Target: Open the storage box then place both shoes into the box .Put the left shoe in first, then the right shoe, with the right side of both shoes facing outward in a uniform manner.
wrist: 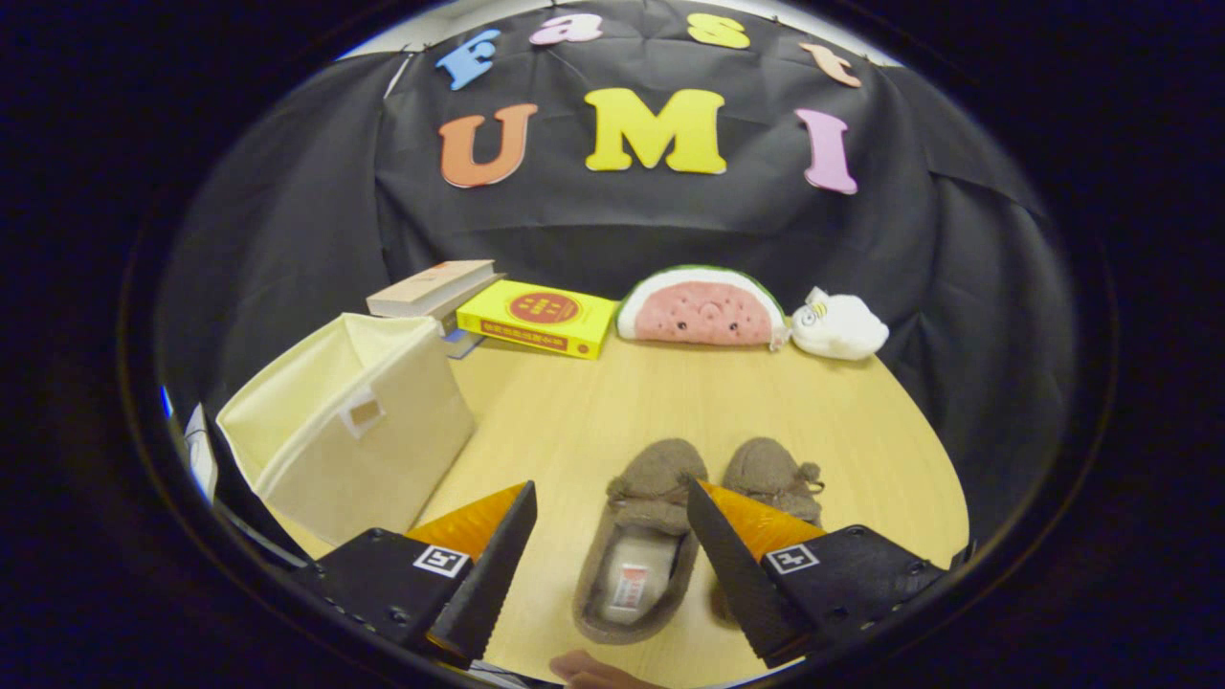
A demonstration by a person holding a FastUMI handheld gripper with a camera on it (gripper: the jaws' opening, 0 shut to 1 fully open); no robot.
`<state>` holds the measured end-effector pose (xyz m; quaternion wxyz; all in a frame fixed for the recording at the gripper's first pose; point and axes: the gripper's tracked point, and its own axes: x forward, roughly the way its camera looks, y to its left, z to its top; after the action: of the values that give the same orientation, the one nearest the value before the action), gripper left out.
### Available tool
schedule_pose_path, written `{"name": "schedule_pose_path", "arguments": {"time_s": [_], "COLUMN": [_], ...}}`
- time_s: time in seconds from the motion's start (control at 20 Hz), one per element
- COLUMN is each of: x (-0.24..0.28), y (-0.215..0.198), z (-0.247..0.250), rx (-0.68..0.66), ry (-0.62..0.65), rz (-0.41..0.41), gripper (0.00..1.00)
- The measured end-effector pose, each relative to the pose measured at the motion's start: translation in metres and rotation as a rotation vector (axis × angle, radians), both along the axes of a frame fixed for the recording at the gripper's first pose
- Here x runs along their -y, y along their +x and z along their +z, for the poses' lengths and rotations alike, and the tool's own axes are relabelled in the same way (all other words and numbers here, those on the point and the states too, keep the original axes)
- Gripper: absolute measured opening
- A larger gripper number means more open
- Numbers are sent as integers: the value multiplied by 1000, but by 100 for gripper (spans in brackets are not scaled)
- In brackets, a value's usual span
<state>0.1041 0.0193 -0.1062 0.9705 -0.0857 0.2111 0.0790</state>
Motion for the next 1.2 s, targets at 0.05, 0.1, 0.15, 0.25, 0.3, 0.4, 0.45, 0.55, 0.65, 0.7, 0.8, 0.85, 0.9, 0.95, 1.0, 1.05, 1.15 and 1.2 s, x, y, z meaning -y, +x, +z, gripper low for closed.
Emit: {"name": "schedule_pose_path", "arguments": {"time_s": [0.05, 0.1, 0.15, 0.25, 0.3, 0.4, 0.45, 0.55, 0.65, 0.7, 0.8, 0.85, 0.9, 0.95, 1.0, 1.05, 1.15, 1.2], "x": [9, 14, 18, 27, 30, 39, 37, 40, 46, 46, 42, 45, 48, 50, 53, 56, 65, 67], "y": [1, 0, -1, -3, -5, -7, -5, -5, -4, -4, -6, -5, -4, -2, 2, 3, 7, 9], "z": [-8, -14, -18, -34, -42, -49, -47, -47, -50, -49, -51, -53, -54, -53, -53, -57, -61, -60], "rx": [-21, -32, -44, -88, -116, -146, -149, -171, -191, -192, -213, -229, -246, -260, -272, -301, -360, -385], "ry": [3, 19, 42, 53, 40, 20, 35, 44, 9, 4, -6, -22, -38, -47, -43, -38, -37, -33], "rz": [-15, -11, -8, -18, -22, -26, -28, -35, -51, -45, -40, -51, -66, -76, -94, -121, -169, -192], "gripper": [96, 96, 96, 96, 95, 95, 96, 97, 95, 93, 92, 93, 93, 93, 93, 90, 89, 80]}}
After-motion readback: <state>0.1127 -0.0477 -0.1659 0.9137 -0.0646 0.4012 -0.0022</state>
